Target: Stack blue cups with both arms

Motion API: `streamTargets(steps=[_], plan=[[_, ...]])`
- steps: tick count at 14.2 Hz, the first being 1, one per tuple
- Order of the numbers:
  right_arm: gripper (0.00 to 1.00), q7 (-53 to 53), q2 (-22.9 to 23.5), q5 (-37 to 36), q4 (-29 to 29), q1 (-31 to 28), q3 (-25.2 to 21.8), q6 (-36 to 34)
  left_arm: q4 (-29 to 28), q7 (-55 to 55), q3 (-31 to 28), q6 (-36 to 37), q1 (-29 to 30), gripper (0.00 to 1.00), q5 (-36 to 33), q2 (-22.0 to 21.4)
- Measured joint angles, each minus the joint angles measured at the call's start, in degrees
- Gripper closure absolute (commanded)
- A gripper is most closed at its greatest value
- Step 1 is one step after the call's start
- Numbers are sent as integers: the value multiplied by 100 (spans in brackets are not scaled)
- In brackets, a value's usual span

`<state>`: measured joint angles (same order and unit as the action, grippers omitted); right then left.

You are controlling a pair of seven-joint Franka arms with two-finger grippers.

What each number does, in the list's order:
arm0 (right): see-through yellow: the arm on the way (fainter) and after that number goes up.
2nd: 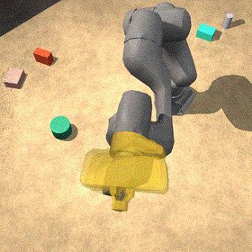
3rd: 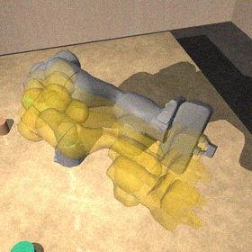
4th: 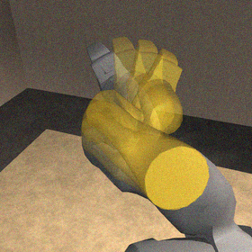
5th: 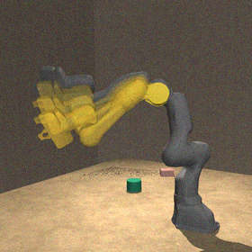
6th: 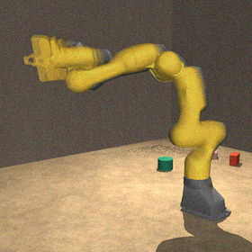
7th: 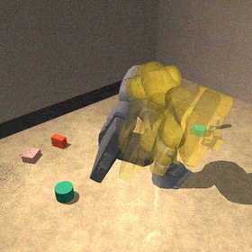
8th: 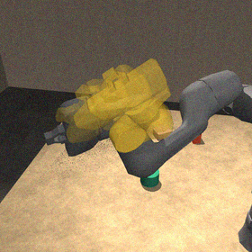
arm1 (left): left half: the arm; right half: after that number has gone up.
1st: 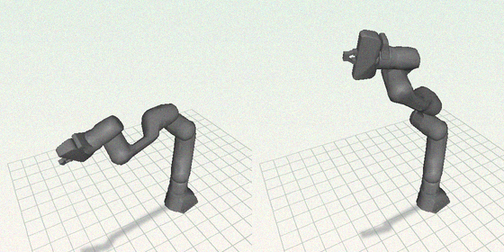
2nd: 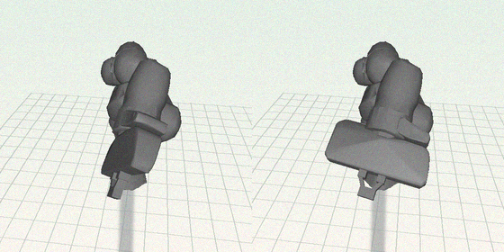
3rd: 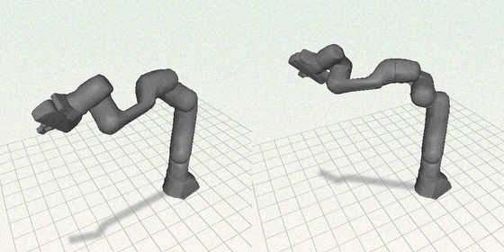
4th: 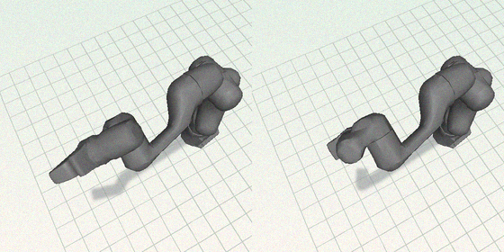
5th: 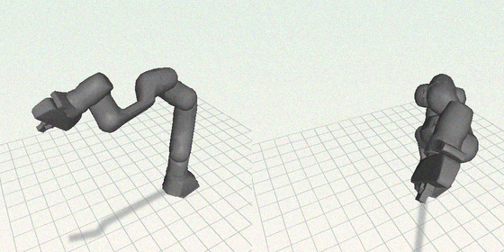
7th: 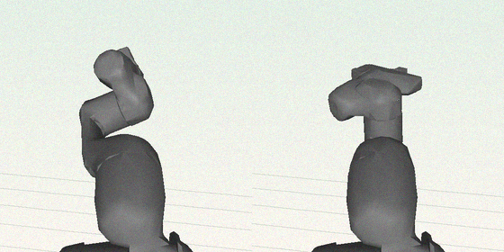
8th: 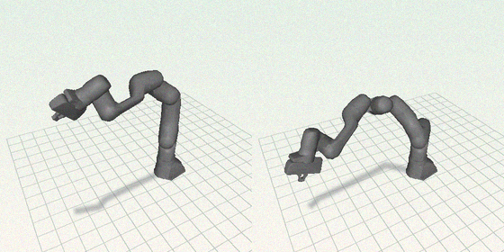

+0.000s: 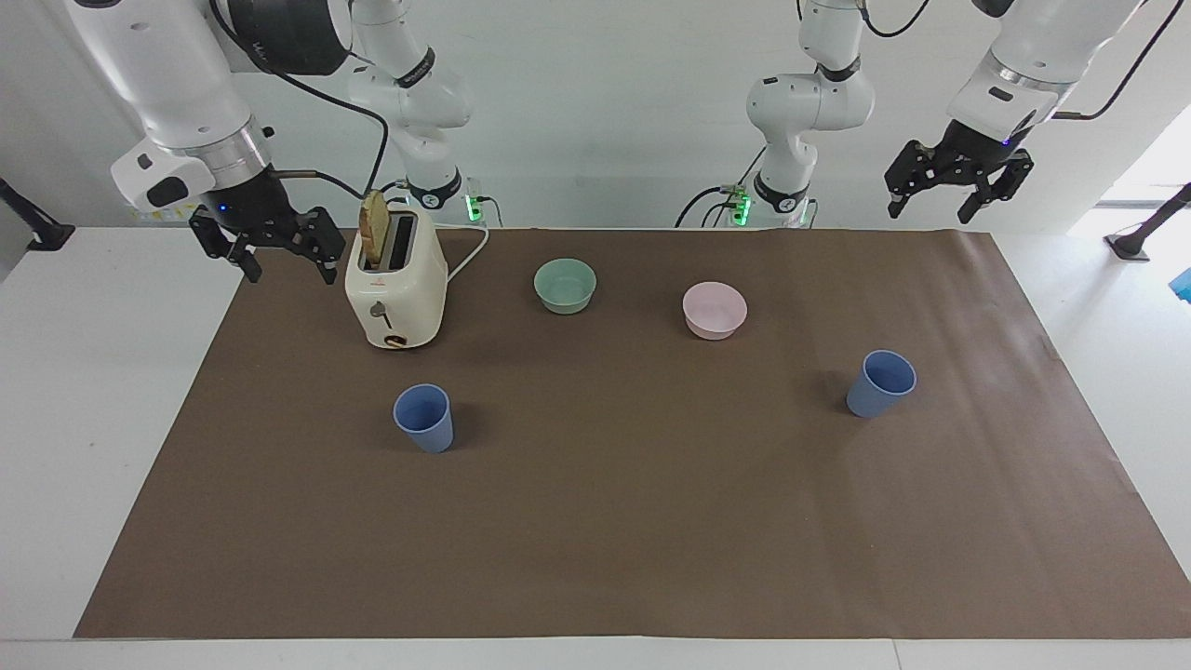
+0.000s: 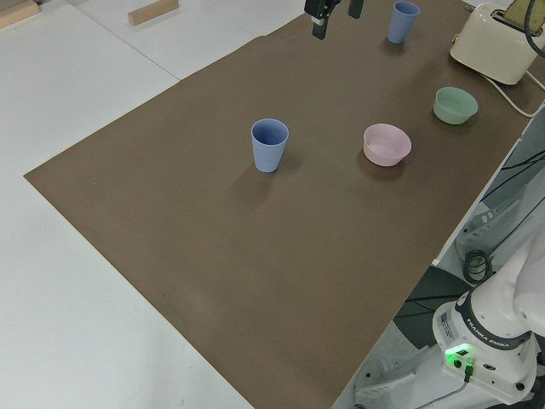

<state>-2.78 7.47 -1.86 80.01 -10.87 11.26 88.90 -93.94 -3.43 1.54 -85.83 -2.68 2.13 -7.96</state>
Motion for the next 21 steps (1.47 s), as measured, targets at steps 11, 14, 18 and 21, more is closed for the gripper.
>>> streamTargets(steps=[11, 14, 18, 21], plan=[[0, 0, 0, 0, 0, 1, 1, 0, 0, 1, 1, 0, 0, 0, 3, 0], [0, 0, 0, 0, 0, 1, 2, 0, 0, 0, 7, -3, -2, 0, 6, 0], [0, 0, 0, 0, 0, 1, 2, 0, 0, -15, 47, -46, -7, 0, 6, 1], [0, 0, 0, 0, 0, 1, 2, 0, -10, -14, -11, -335, 40, 0, -2, 33]])
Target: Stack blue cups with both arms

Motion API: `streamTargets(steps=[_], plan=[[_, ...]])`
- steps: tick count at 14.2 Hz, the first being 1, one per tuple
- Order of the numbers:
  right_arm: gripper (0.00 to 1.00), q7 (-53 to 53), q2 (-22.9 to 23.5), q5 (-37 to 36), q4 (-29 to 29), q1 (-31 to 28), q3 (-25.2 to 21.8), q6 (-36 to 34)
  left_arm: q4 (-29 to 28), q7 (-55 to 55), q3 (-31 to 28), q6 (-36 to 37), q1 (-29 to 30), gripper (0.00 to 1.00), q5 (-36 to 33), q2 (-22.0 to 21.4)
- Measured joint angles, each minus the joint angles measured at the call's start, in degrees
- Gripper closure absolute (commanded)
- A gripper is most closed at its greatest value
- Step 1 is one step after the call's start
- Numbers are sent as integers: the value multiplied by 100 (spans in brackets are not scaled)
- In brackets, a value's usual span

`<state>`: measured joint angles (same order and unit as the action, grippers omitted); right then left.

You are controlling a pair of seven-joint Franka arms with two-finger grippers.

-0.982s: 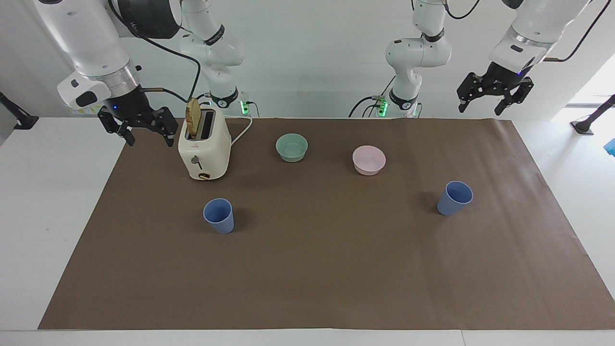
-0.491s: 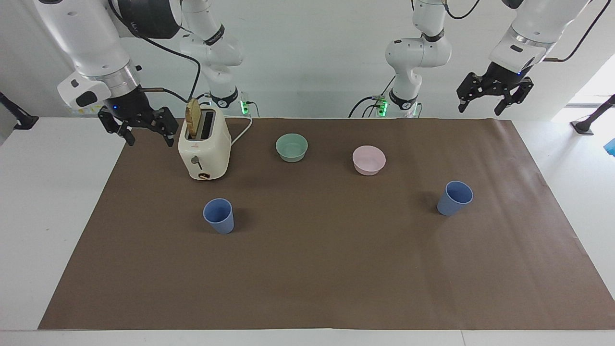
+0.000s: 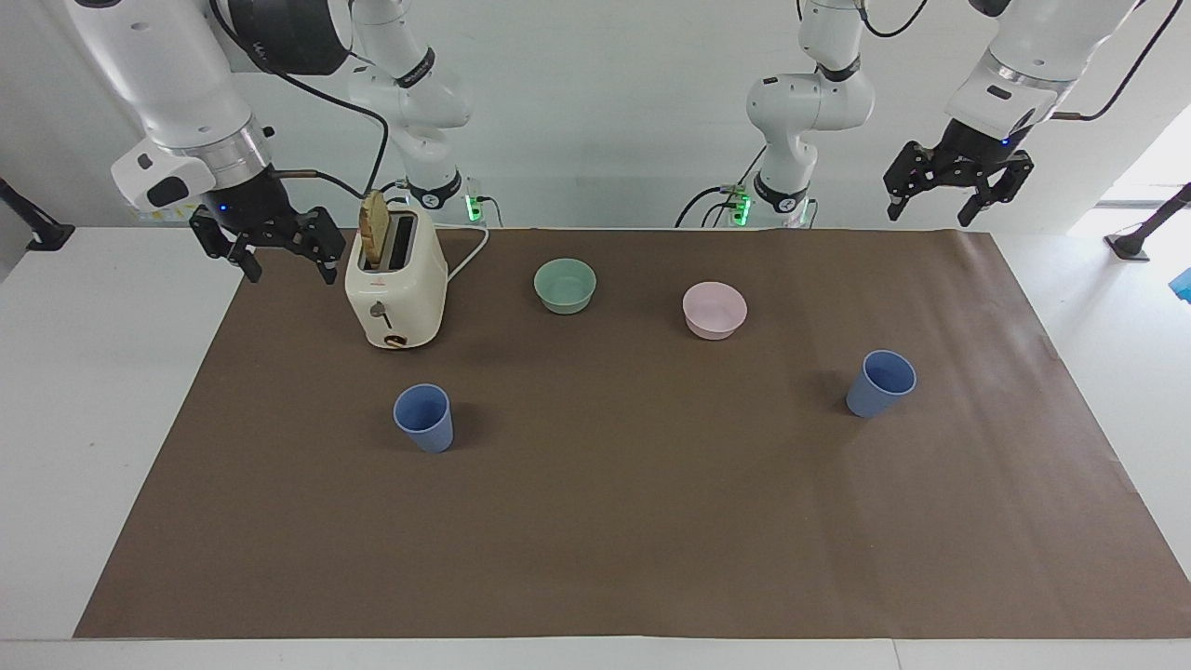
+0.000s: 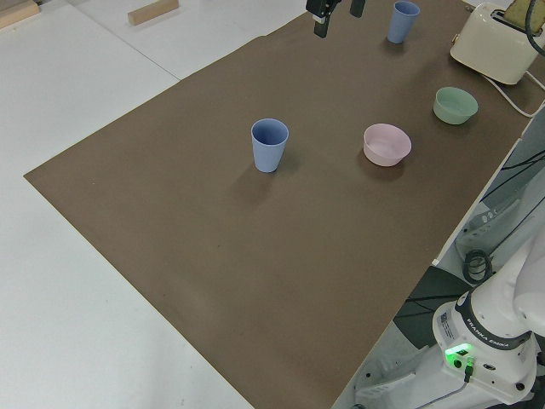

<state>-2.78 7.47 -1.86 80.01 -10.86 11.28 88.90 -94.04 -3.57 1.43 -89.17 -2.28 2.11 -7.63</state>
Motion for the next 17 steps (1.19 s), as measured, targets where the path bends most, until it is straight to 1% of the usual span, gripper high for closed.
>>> streamTargets(steps=[2, 4, 6, 9, 12, 15, 17], plan=[[0, 0, 0, 0, 0, 0, 0, 0, -90, -1, -35, -277, 238, 0, -2, 66], [0, 0, 0, 0, 0, 0, 0, 0, -318, -10, -57, -654, 551, 0, -2, 188], [0, 0, 0, 0, 0, 0, 0, 0, -571, -40, -73, -1086, 826, 0, -2, 420], [0, 0, 0, 0, 0, 0, 0, 0, -770, -53, -77, -1751, 1084, 0, -2, 800], [0, 0, 0, 0, 0, 0, 1, 0, -1078, -52, -53, -2183, 1122, 0, -2, 1059], [0, 0, 0, 0, 0, 0, 1, 0, -1593, -42, -10, -2827, 1110, 0, 1, 1331], [0, 0, 0, 0, 0, 0, 1, 0, -1750, -40, 1, -3066, 1106, 0, 8, 1499]])
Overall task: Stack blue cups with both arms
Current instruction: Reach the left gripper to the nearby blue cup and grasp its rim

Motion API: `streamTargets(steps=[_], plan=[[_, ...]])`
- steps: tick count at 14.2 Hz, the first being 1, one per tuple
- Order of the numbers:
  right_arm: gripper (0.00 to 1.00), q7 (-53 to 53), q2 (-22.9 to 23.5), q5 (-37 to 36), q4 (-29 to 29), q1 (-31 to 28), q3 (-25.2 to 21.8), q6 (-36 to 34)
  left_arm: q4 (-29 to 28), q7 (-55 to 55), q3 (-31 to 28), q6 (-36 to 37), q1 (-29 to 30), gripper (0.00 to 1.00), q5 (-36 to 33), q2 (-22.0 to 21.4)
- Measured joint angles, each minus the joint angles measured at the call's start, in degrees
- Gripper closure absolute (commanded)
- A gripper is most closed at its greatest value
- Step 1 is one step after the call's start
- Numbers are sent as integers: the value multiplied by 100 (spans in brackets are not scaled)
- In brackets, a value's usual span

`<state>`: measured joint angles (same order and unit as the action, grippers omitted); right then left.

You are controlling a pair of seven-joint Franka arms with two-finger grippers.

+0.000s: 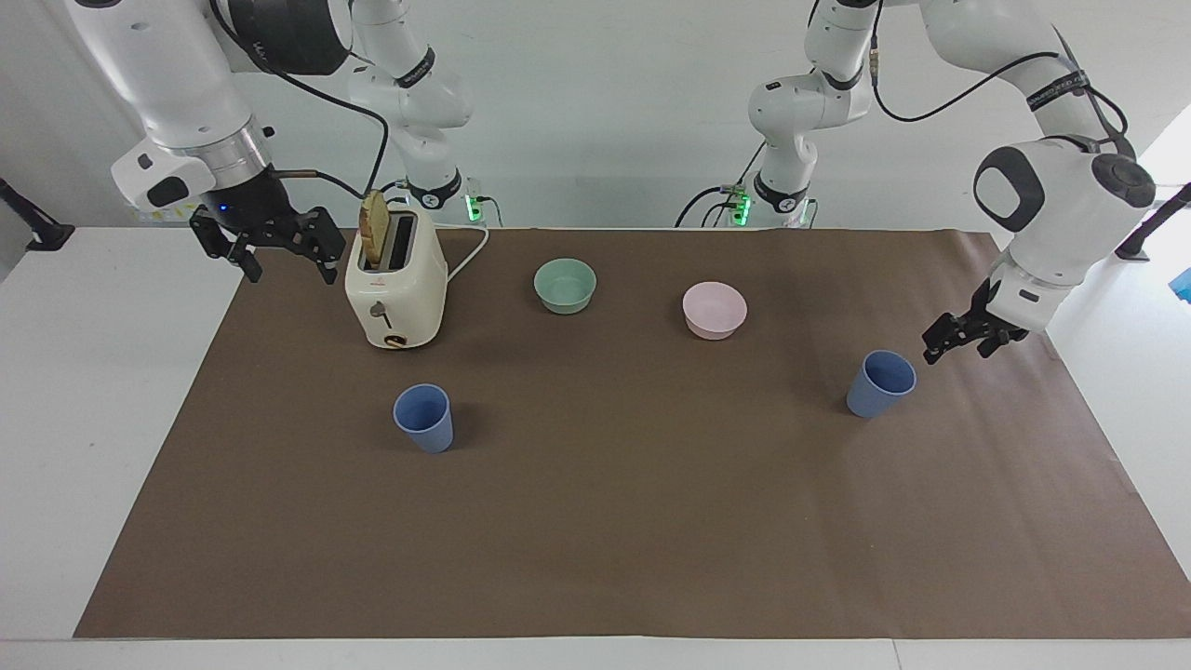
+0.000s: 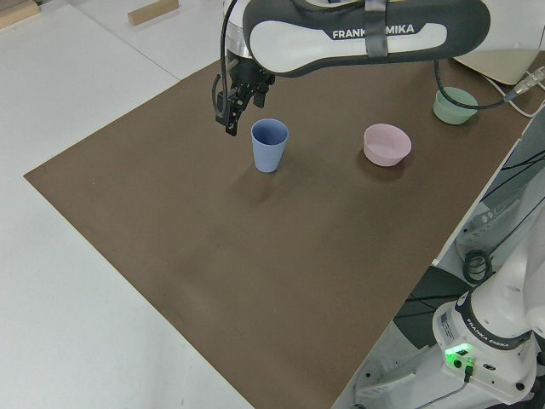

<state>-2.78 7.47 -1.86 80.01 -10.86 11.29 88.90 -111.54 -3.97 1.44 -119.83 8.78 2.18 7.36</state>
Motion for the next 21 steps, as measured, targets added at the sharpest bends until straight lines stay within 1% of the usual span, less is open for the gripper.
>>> streamTargets(steps=[2, 5, 10, 11, 12, 13, 14, 15, 18, 21], plan=[[0, 0, 0, 0, 0, 0, 0, 0, -24, 4, 18, -58, -31, 0, 20, 89], [0, 0, 0, 0, 0, 0, 0, 0, -60, 70, 59, -175, -122, 0, 95, 104], [0, 0, 0, 0, 0, 0, 0, 0, -311, 76, 69, -359, -192, 0, 129, 107], [0, 0, 0, 0, 0, 0, 0, 0, -348, 76, 69, -393, -194, 2, 130, 107], [0, 0, 0, 0, 0, 0, 0, 0, -394, 76, 69, -449, -197, 27, 131, 114], [0, 0, 0, 0, 0, 0, 0, 0, -434, 76, 69, -524, -208, 61, 135, 138], [0, 0, 0, 0, 0, 0, 0, 0, -441, 78, 69, -570, -225, 91, 161, 172], [0, 0, 0, 0, 0, 0, 0, 0, -441, 78, 69, -601, -244, 100, 210, 201], [0, 0, 0, 0, 0, 0, 0, 0, -427, 79, 75, -644, -259, 100, 309, 230], [0, 0, 0, 0, 0, 0, 0, 0, -283, 78, 81, -659, -260, 100, 331, 230]])
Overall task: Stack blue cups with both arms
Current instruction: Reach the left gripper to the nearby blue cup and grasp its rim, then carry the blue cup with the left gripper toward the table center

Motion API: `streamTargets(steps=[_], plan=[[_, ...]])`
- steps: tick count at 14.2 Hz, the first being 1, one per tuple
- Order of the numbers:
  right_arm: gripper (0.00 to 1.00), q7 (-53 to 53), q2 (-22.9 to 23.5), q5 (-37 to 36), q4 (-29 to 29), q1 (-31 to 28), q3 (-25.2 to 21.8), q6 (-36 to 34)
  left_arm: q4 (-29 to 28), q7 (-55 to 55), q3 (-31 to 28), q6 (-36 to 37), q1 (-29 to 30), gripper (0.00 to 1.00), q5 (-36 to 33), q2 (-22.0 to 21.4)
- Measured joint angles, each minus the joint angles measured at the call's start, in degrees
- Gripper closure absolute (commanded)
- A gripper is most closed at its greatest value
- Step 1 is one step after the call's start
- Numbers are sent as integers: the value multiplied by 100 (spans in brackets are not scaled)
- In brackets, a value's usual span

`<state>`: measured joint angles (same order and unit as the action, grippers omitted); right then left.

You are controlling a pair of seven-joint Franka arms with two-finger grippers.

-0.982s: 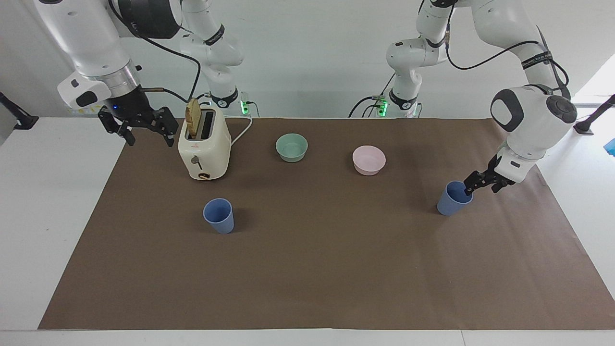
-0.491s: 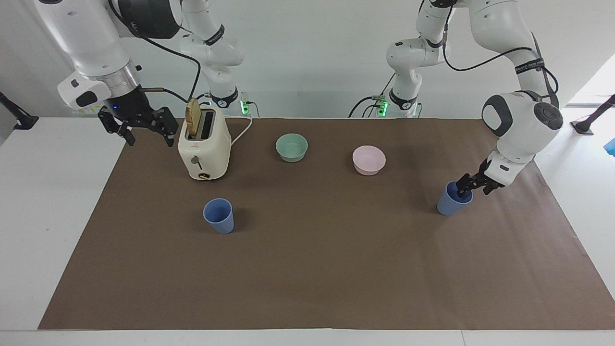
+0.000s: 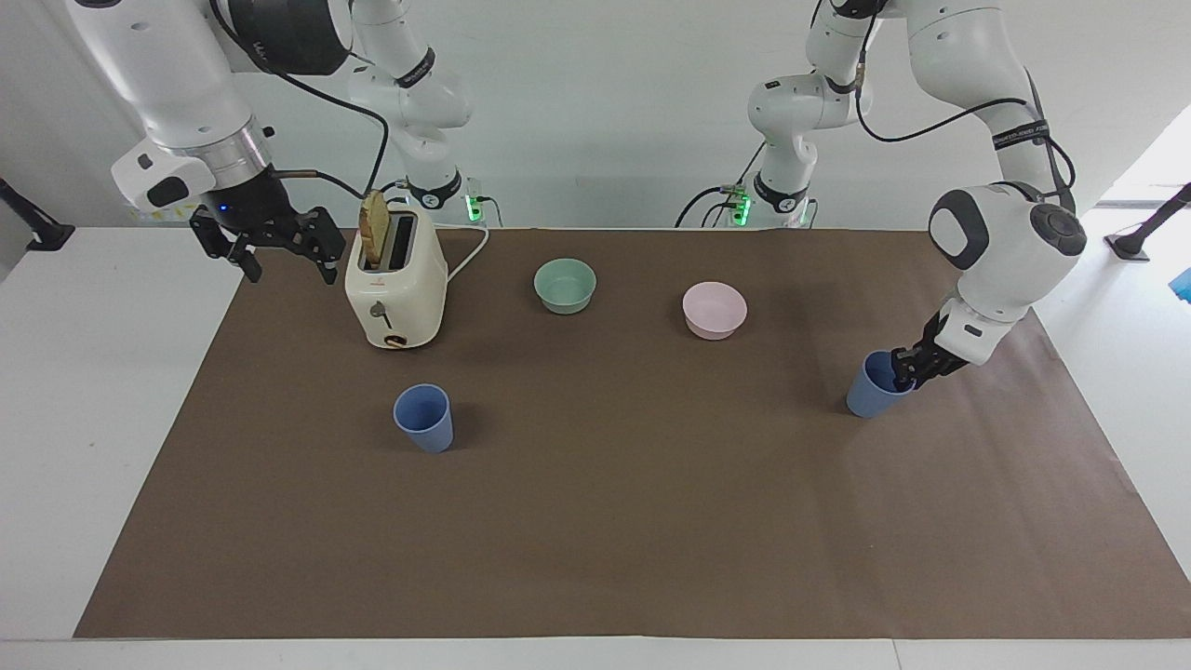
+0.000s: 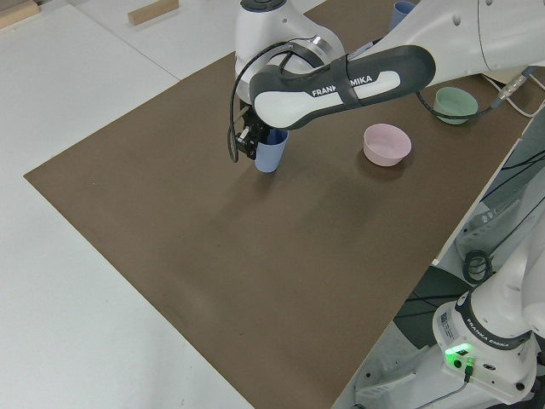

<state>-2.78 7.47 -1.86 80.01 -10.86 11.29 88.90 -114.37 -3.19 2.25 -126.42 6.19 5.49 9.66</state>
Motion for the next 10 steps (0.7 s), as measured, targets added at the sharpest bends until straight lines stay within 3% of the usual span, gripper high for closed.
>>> streamTargets(steps=[5, 10], plan=[[0, 0, 0, 0, 0, 0, 0, 0, 521, -1, 52, 257, -32, 100, 37, 1], [0, 0, 0, 0, 0, 0, 0, 0, 1306, 789, 131, 908, -713, 100, 436, -81]])
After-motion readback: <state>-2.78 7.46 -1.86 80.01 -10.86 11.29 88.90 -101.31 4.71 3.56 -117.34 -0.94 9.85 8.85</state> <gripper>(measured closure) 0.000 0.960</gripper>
